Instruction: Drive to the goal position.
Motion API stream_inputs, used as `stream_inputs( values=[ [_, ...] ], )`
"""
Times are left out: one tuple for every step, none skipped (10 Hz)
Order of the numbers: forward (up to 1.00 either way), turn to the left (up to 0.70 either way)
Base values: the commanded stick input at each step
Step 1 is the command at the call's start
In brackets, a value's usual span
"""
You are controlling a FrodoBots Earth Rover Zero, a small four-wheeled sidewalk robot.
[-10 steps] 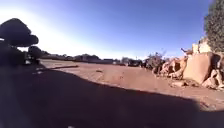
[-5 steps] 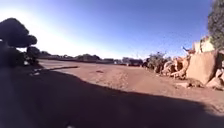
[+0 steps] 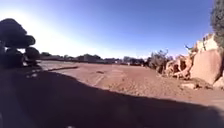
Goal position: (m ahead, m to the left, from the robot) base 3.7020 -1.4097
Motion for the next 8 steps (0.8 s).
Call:
stream_inputs(
  values=[
    [0.5,0.0],
    [0.5,0.0],
    [0.5,0.0],
    [0.5,0.0],
    [0.5,0.0],
    [0.5,0.0],
    [0.5,0.0],
    [0.5,0.0]
  ],
)
